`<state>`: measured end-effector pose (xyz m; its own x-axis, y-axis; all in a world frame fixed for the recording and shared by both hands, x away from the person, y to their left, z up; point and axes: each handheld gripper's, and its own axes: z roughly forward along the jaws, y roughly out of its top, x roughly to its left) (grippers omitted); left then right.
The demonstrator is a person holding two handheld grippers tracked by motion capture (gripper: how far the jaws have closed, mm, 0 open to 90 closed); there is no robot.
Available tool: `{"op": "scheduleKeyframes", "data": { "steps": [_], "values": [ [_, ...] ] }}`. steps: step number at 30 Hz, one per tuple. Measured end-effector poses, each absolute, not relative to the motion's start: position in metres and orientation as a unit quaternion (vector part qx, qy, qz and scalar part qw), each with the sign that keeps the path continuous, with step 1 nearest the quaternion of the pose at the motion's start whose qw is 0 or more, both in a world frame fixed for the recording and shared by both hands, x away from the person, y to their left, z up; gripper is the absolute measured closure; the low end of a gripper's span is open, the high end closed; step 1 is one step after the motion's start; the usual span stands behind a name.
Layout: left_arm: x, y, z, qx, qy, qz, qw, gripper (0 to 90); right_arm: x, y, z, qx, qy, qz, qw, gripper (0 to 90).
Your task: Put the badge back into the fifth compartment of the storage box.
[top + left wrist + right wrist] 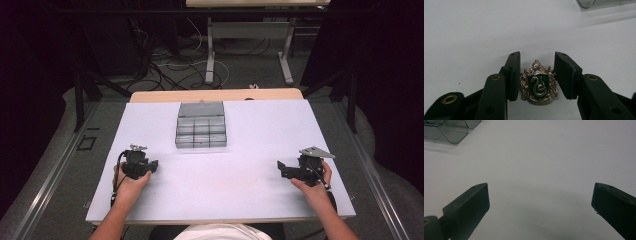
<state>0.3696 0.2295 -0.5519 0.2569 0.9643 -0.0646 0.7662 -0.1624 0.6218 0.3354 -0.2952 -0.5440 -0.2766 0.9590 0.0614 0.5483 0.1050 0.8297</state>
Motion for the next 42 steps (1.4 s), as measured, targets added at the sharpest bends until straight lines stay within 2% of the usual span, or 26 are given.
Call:
{"op": "scheduleKeyframes", "data": {
  "steps": [33, 42],
  "values": [
    [0.359, 0.224, -0.537, 0.73, 0.566, 0.195, 0.329, 57.8, 0.339, -0.295, -0.546, 0.541, 0.702, 0.39, 0.25, 1.3],
    [0.356, 0.223, -0.535, 0.728, 0.56, 0.195, 0.346, 57.8, 0.341, -0.295, -0.549, 0.533, 0.711, 0.388, 0.244, 3.6]
  ]
}}
